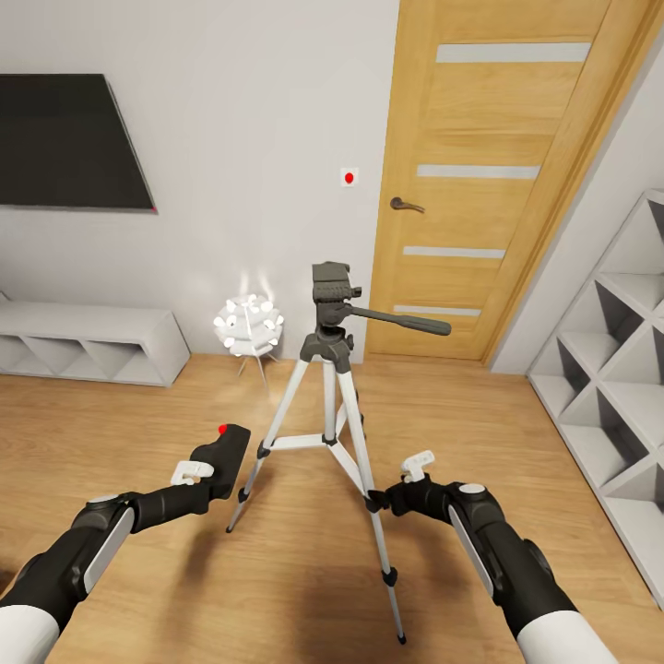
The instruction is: Attach the digital camera to the camera tripod in the bedroom.
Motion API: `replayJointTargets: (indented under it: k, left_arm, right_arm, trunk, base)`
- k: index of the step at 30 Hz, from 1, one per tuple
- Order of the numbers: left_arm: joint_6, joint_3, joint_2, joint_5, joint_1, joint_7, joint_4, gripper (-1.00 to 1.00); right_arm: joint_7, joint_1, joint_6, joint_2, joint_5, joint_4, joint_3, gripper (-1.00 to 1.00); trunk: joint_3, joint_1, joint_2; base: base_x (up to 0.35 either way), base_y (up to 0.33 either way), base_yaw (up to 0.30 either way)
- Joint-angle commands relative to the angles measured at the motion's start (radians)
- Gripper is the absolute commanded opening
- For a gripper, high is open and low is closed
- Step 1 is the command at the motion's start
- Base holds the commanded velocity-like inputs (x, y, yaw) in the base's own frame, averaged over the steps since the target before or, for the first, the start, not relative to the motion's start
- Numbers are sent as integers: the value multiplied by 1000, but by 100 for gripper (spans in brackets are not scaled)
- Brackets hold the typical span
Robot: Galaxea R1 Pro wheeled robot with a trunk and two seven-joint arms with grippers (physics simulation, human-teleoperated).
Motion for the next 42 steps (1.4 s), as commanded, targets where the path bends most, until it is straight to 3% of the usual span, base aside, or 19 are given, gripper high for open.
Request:
replayJointTargets:
  k: [1, 27, 36, 42]
  left_arm:
    - [7, -2, 1, 9, -1, 0, -1, -100]
    - [7, -2, 0, 9, -1, 0, -4, -100]
    - [7, -3, 0, 9, -1, -1, -4, -100]
    - [7, -3, 1, 9, -1, -1, -5, -100]
  right_arm:
    - [6, -1, 4, 0, 6, -5, 1, 100]
    - [11, 0, -18, 2, 7, -23, -2, 100]
    - [14, 0, -129, 2, 3, -22, -4, 100]
    - [24, 0, -149, 1, -4, -21, -3, 100]
  trunk:
    - [-2, 1, -2]
    - [-2, 1, -2]
    - [-2, 1, -2]
    - [-2, 1, -2]
  base:
    - [0, 0, 0]
    - [0, 0, 0]
    - [0, 0, 0]
    - [0, 0, 0]
